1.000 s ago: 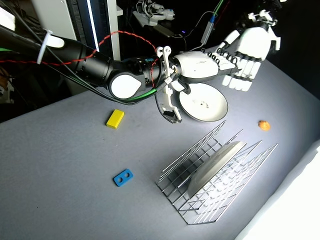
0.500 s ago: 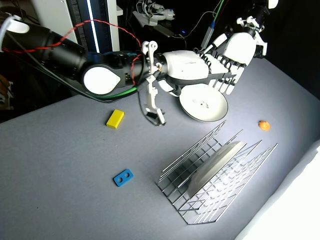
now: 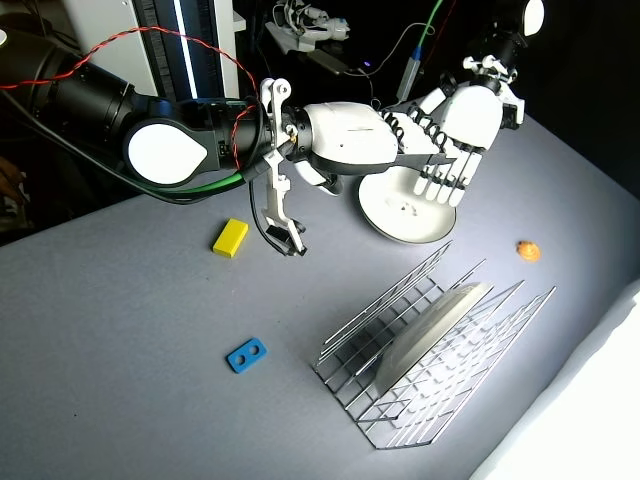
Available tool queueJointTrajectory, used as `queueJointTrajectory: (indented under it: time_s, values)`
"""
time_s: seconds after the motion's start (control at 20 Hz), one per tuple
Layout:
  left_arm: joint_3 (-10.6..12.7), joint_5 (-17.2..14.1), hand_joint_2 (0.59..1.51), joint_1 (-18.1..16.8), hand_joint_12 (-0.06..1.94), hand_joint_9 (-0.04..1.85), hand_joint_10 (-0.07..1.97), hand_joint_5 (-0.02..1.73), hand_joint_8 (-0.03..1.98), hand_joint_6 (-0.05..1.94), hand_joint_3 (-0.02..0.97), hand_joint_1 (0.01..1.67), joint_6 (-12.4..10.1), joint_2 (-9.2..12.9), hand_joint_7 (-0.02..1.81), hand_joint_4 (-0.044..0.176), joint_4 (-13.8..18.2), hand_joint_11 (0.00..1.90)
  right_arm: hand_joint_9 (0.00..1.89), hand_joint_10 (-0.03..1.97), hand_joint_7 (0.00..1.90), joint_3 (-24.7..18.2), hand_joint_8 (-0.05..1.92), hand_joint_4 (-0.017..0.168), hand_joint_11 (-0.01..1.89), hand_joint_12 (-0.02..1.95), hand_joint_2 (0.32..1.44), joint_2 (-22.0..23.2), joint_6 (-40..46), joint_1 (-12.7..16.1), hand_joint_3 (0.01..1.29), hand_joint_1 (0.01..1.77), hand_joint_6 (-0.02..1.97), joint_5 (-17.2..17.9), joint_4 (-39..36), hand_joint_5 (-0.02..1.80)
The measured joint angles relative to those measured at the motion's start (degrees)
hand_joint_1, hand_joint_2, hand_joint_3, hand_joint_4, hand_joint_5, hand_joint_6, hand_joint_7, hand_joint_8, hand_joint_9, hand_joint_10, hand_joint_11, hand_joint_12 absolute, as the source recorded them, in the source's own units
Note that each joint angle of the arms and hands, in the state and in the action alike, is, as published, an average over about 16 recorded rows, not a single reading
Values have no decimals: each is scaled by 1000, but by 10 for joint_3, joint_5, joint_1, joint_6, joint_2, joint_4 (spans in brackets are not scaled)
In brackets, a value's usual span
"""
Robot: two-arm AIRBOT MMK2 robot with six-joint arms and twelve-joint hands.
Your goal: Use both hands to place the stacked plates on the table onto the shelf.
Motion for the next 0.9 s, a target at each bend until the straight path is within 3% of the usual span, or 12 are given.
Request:
queueJointTrajectory:
  time_s: [0.4,0.9]
  values:
    - [3,50,1164,37,71,54,-20,138,5,-8,8,20,0,-8,107,-2,-47,26,22,-8,20,0,15,1,21,-1,860,-5,-5,-7,12,1158,20,6,-12,21]
    - [3,51,1163,100,81,24,-39,102,-9,-33,7,19,-1,-5,73,-7,-77,36,21,-8,20,53,15,0,21,0,857,-74,-61,-14,11,1171,20,4,-5,21]
